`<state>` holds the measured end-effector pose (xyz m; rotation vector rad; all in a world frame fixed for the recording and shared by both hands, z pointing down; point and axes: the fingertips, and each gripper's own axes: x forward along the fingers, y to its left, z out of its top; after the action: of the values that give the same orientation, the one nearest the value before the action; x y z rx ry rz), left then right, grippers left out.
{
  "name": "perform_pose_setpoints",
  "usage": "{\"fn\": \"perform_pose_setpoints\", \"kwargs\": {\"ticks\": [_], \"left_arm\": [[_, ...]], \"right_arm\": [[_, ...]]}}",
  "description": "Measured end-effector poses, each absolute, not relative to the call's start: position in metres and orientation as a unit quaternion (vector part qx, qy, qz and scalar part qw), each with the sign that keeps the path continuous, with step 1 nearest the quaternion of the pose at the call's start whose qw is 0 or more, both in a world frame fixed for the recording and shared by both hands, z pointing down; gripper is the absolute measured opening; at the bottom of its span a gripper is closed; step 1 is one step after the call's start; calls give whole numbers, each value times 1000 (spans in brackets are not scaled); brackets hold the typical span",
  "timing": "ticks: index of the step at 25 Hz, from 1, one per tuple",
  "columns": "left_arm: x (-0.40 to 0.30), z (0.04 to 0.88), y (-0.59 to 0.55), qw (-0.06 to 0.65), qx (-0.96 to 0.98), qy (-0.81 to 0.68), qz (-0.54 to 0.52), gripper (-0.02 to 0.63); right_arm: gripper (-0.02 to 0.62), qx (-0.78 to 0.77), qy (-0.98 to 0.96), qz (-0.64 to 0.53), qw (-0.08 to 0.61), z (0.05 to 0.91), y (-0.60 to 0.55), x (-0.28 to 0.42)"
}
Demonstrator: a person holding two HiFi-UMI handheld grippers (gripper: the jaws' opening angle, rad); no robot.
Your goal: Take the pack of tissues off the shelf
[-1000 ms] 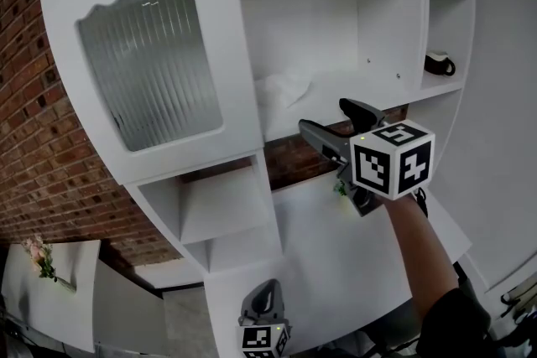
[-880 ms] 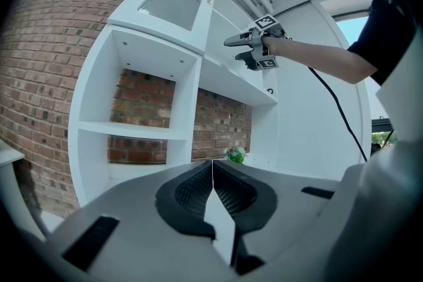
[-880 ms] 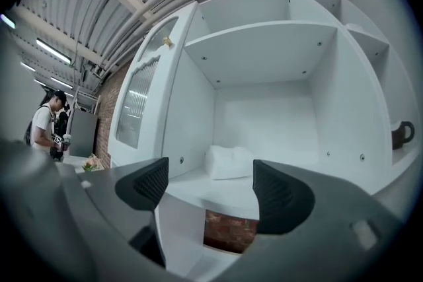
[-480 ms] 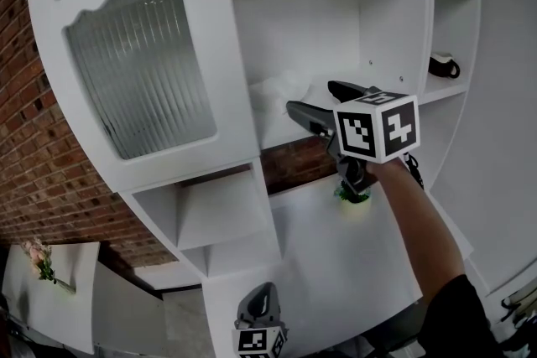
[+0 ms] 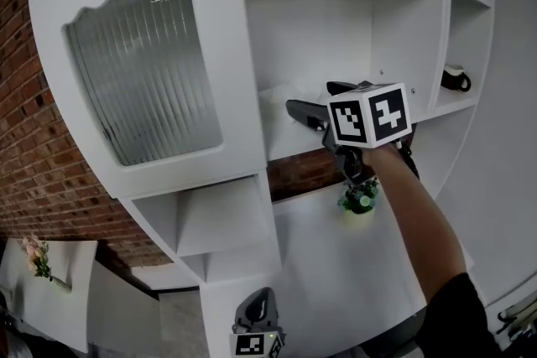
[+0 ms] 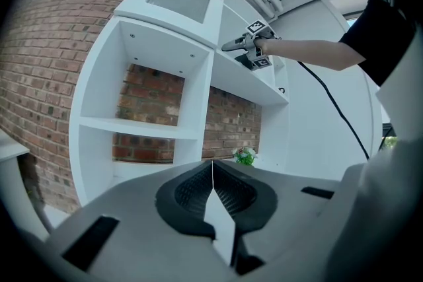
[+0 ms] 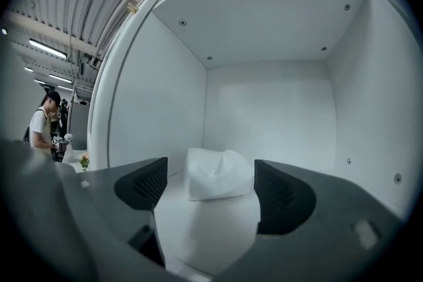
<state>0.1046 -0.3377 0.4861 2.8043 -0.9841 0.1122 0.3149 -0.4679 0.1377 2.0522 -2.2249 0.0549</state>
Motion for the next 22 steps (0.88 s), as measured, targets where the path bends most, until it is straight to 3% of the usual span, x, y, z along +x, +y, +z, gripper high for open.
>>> {"fn": "perform_pose_setpoints", "kwargs": {"ticks": [22], "left_arm": [[99,486,-362,88,931,-353,44,12]], "right_arm": [[410,632,-753,74,170,159,-519,320]]}}
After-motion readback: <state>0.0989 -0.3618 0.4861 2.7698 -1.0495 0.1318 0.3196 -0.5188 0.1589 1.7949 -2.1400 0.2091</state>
